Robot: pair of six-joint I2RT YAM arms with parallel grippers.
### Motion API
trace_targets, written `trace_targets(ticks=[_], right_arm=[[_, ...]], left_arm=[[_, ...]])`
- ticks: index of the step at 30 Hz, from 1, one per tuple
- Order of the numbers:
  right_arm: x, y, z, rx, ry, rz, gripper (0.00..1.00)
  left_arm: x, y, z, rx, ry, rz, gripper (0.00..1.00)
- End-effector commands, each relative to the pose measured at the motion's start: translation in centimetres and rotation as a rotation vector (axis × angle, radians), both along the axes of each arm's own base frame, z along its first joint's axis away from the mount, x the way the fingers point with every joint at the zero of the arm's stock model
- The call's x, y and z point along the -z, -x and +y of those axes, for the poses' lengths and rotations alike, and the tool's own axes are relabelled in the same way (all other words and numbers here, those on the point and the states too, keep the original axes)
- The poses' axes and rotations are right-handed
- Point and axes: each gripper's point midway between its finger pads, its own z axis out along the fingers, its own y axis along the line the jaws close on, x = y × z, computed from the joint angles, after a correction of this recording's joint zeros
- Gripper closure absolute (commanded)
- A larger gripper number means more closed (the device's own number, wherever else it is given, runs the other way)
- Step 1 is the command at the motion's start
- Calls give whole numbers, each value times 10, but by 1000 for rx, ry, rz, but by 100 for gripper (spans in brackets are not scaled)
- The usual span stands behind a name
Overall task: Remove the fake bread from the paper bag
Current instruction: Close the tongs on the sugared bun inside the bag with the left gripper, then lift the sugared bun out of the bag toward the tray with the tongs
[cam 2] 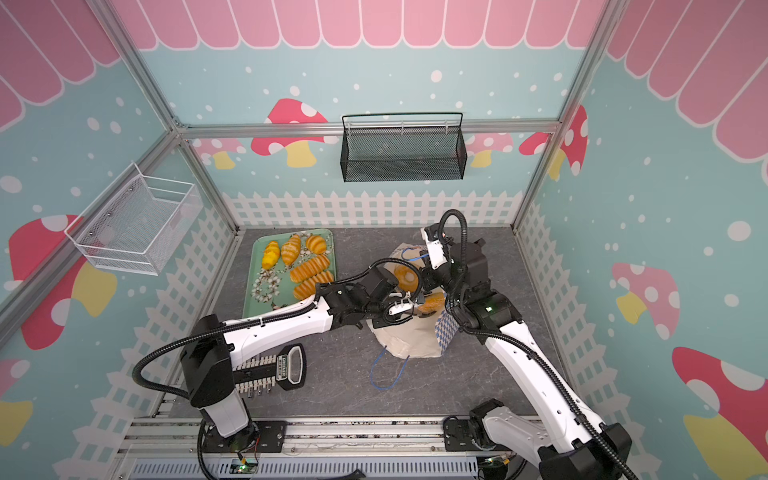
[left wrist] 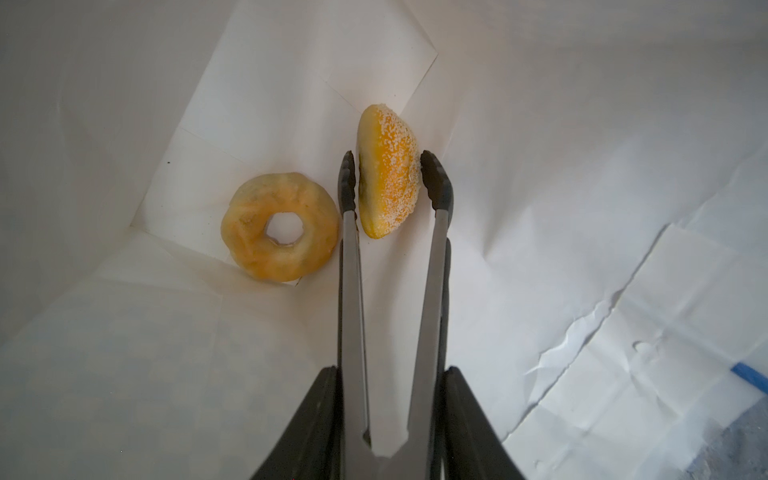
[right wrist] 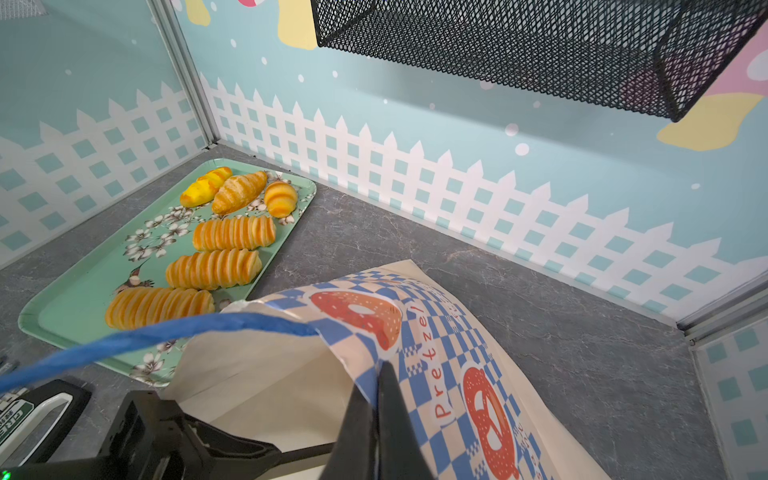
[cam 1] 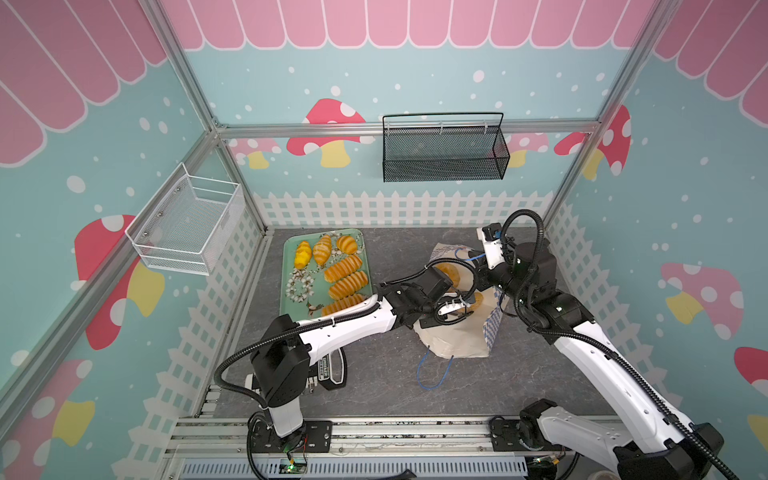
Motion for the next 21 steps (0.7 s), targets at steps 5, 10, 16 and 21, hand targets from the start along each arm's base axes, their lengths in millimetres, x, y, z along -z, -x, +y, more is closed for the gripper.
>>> trace_targets(ticks=[5, 10, 16, 21], right_arm=[[-11, -2, 2, -3, -29, -31, 100], [-13, -2, -1, 10, -35, -33, 100], [-12, -3, -8, 56, -35, -29, 100], [-8, -7, -13, 93, -38, -17, 100]], left_arm=[[-26, -3, 0, -14, 57, -26, 85], [-40, -1, 3, -23, 88, -40, 97], [-67, 10, 11, -24, 155, -45, 100], [-90, 26, 27, -8, 192, -64, 100]])
